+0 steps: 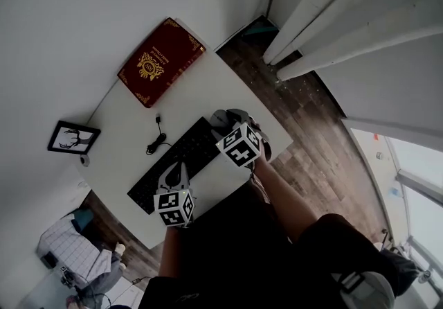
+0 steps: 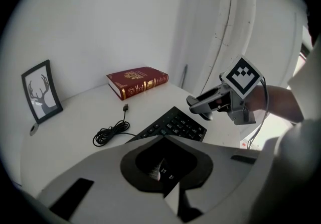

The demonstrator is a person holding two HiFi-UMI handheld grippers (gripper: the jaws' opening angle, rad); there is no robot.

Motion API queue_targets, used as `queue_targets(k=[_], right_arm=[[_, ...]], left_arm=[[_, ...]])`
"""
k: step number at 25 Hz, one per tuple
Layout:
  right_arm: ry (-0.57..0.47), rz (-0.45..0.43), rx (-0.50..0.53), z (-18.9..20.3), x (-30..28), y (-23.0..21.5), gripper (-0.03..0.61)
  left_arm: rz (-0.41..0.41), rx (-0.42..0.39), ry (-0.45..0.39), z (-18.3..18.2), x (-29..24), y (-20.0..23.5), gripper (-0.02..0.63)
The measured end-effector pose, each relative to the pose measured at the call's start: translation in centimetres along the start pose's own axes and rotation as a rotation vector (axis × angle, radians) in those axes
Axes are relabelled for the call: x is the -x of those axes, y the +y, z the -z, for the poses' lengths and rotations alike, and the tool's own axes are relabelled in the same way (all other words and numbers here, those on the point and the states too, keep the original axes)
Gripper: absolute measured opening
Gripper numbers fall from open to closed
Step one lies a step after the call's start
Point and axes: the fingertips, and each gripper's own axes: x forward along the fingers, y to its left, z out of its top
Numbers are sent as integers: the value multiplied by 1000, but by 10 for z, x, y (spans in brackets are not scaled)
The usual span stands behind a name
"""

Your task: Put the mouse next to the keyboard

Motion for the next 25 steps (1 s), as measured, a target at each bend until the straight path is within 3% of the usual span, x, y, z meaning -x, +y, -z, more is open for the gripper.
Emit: queue_targets(k=[25], right_arm=[[74, 67, -25, 13, -18, -23, 299]], left_arm=[[-43, 22, -4, 1, 8, 11, 2]])
